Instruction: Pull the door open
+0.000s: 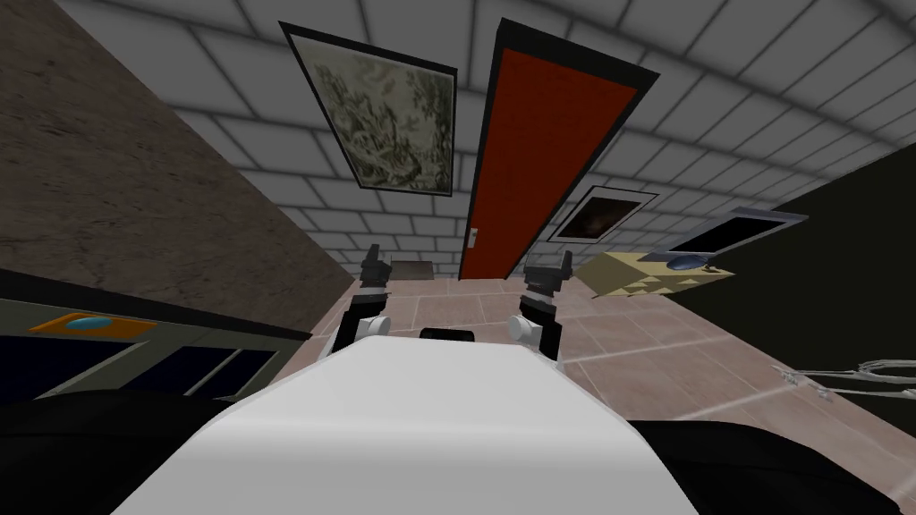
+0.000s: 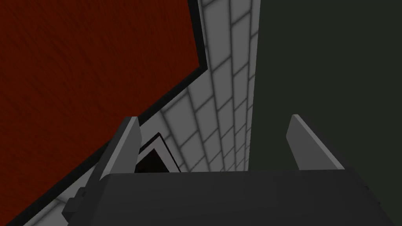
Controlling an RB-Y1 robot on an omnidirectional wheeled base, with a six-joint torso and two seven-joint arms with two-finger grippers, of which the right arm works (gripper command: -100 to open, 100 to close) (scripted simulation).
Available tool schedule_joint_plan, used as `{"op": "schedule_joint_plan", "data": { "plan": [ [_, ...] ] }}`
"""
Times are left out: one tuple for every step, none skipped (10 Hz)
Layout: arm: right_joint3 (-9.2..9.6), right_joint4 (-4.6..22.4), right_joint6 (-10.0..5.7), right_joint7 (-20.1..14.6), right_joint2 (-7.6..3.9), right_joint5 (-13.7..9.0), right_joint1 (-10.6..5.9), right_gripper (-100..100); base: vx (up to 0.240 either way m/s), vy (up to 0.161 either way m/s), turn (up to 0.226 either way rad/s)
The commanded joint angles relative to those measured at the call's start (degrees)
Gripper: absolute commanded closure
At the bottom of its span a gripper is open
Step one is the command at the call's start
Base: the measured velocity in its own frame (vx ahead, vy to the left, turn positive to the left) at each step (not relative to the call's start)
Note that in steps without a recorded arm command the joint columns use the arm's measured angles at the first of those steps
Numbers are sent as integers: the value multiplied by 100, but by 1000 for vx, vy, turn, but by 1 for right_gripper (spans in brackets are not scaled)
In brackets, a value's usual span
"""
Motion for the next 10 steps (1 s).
{"op": "schedule_joint_plan", "data": {
  "plan": [
    [43, 195, -57, -87, -59, -215, -55, -100, 91, -30, 153],
    [65, 318, -75, -139, -95, -352, -106, -100, 85, -43, 118],
    [88, 450, -94, -194, -132, -500, -161, -100, 88, -45, 109],
    [113, 593, -114, -253, -170, -660, -220, -100, 96, -42, 139],
    [138, 736, -135, -312, -209, -820, -279, -100, 93, -47, 211],
    [163, 885, -157, -374, -247, -986, -341, -100, 88, -62, 165],
    [191, 1043, -179, -440, -287, -1162, -407, -100, 91, -50, 165],
    [219, 1201, -202, -505, -326, -1339, -473, -100, 86, -56, 160],
    [246, 1361, -225, -572, -366, -1518, -539, -100, 80, -57, 176],
    [276, 1513, -250, -642, -405, -1700, -609, -100, 80, -51, 183]
  ]
}}
